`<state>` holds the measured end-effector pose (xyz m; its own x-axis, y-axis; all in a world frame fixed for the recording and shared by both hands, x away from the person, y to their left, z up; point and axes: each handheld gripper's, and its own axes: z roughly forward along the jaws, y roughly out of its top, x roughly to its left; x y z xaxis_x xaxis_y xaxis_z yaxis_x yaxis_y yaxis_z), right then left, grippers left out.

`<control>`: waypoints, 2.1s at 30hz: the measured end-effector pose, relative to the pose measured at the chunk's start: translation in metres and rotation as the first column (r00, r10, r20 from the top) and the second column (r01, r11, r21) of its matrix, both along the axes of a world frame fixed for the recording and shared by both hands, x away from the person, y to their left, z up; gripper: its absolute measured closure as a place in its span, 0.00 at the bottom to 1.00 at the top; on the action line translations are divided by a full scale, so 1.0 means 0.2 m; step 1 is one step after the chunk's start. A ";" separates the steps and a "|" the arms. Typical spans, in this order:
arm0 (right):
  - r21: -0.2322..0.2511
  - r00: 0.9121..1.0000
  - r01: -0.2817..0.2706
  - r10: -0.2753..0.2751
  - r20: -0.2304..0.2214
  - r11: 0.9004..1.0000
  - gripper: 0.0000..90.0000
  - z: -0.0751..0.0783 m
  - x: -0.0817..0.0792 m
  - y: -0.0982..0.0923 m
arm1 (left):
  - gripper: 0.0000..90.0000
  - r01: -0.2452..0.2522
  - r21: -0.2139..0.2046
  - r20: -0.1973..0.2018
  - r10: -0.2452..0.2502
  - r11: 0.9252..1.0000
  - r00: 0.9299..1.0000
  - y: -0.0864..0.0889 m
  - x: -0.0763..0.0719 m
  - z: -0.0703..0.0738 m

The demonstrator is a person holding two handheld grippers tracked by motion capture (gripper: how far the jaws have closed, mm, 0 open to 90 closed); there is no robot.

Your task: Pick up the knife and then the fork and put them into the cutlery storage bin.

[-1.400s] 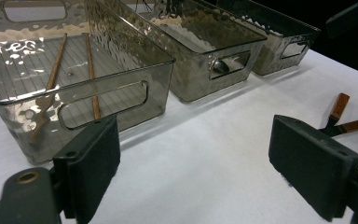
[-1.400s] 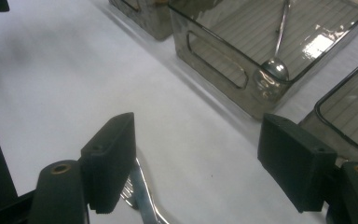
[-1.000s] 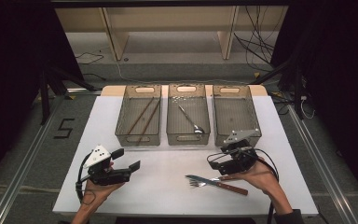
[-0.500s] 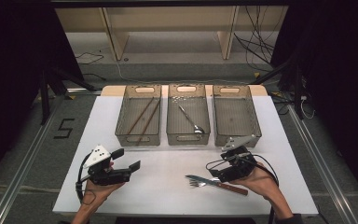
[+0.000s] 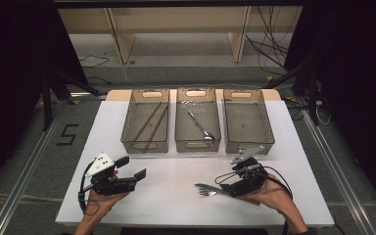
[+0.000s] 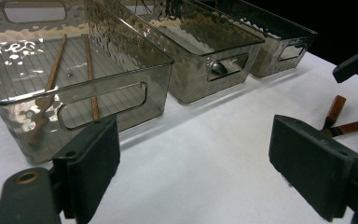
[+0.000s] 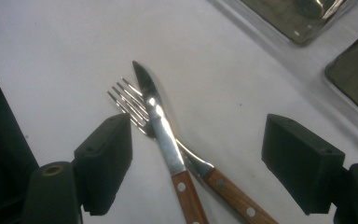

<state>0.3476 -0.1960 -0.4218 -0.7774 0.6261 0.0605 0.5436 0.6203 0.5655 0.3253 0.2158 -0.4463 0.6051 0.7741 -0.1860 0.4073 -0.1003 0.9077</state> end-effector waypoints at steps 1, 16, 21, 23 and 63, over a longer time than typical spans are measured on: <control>-0.007 1.000 -0.002 0.002 -0.004 1.000 0.28 0.00 0.00 0.00 | 0.18 0.000 0.000 0.000 0.000 1.000 1.000 0.00 0.00 0.00; -0.095 0.998 -0.030 0.024 -0.057 0.995 0.37 -0.04 -0.04 -0.04 | 0.18 0.003 0.004 0.003 -0.003 1.000 1.000 -0.01 0.00 0.00; -0.133 0.997 -0.041 0.031 -0.076 0.990 0.42 -0.06 -0.06 -0.04 | 0.18 0.013 0.010 0.004 -0.013 1.000 1.000 -0.01 0.00 0.00; -0.147 0.996 -0.047 0.034 -0.087 0.988 0.44 -0.07 -0.06 -0.05 | 0.18 0.009 0.002 0.005 -0.009 1.000 1.000 -0.01 0.00 0.00; -0.346 0.979 -0.193 0.155 -0.135 0.918 0.81 -0.18 -0.07 0.07 | 0.18 0.018 0.005 0.003 -0.018 1.000 1.000 -0.01 0.00 0.00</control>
